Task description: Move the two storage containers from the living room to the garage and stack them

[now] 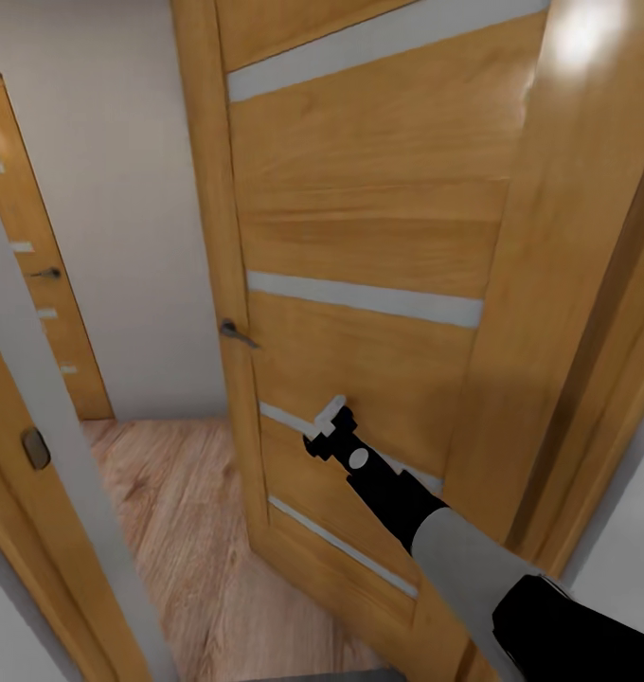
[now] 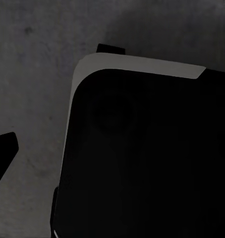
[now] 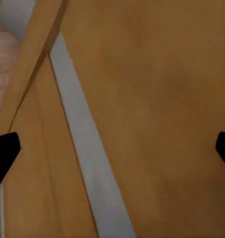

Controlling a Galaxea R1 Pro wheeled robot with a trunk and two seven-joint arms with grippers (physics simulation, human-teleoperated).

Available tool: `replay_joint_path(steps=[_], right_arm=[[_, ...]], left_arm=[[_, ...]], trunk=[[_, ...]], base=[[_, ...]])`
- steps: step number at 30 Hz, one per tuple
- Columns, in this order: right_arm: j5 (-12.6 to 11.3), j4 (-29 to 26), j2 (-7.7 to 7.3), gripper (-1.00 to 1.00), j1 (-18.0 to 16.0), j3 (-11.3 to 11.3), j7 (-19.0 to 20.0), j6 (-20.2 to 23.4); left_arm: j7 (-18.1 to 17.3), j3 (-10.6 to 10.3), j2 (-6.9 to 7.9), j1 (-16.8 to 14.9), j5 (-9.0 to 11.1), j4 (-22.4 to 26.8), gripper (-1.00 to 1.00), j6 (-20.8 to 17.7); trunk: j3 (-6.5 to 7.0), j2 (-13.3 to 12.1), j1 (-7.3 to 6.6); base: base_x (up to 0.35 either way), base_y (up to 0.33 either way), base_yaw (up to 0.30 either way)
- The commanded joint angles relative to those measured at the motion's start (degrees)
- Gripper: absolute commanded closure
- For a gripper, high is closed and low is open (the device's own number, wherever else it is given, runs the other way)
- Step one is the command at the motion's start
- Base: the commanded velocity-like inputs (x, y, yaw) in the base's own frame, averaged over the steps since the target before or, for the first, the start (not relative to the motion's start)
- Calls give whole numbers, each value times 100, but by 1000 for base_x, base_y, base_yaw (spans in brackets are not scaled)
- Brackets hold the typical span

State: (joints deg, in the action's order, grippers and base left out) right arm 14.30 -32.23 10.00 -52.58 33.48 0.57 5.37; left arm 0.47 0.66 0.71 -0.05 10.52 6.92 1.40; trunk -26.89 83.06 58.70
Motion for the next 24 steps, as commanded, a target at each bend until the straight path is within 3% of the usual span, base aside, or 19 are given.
replay_joint_path(steps=[1, 4, 6, 8, 15, 20, 24], right_arm=[[100, -12, 0, -100, -7, -10, -69, 44], [100, 1, 0, -100, -20, -9, -143, 46], [100, 180, 0, -100, -165, -13, -166, 39], [73, 621, 0, -100, -559, -18, -180, 26], [-34, 763, 0, -100, -864, -17, -189, 79], [-117, 1123, 0, -100, -1137, -24, -212, 66], [-313, 1214, 0, -100, -1213, -26, -215, 57]], left_arm=[[5, 2, -1, -2, 35, 3, -100, 10], [6, 3, -1, -3, 32, 2, -100, 9], [5, 4, -1, -2, 34, 3, -100, 10], [-1, 4, -1, 0, 29, 7, -100, 13], [5, 4, -1, -3, 29, 9, -100, 13], [6, 3, -1, -2, 29, 11, -100, 12], [4, 4, -1, -2, 29, 11, -100, 16]], trunk=[[-4, 2, 3], [-4, 2, 3], [-4, 2, 3], [-4, 2, 3], [-4, 2, 3], [-4, 2, 3], [-4, 2, 3]], base=[[298, 0, 0], [295, 0, 0], [291, 0, 0], [275, 0, 0], [226, 0, 0], [112, 0, 0], [21, 0, 0]])
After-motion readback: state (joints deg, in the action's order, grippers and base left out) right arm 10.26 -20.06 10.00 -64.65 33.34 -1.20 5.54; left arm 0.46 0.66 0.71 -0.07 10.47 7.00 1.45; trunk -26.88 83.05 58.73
